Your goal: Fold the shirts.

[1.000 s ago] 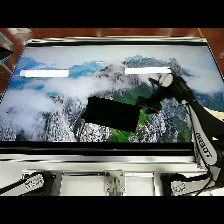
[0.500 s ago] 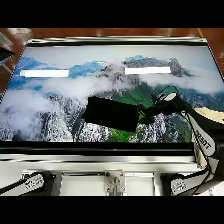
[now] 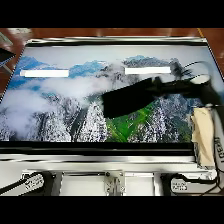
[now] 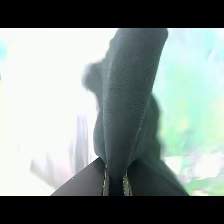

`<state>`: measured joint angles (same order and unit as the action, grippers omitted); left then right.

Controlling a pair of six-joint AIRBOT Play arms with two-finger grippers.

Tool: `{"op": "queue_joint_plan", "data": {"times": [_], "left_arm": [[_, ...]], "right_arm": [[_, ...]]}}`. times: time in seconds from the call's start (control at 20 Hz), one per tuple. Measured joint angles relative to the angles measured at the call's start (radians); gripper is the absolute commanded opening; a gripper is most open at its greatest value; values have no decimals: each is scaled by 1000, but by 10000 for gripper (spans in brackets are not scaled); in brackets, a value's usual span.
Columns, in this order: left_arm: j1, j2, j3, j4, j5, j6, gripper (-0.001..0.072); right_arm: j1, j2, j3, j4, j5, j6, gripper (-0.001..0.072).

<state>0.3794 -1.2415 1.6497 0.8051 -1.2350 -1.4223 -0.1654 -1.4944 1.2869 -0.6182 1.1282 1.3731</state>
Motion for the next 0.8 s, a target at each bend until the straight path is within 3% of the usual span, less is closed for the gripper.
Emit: {"op": "queue_joint_plan", "data": {"times": [0.3,0.55,0.8], "left_arm": [[0,2,0,0,-45,0,40],[0,12,0,-10,-99,0,40],[0,28,0,-23,-124,0,40]], "right_arm": [[-398,191,187,-309,216,175,61],[-653,232,218,-466,331,212,61],[-745,241,223,-672,416,216,60]]}}
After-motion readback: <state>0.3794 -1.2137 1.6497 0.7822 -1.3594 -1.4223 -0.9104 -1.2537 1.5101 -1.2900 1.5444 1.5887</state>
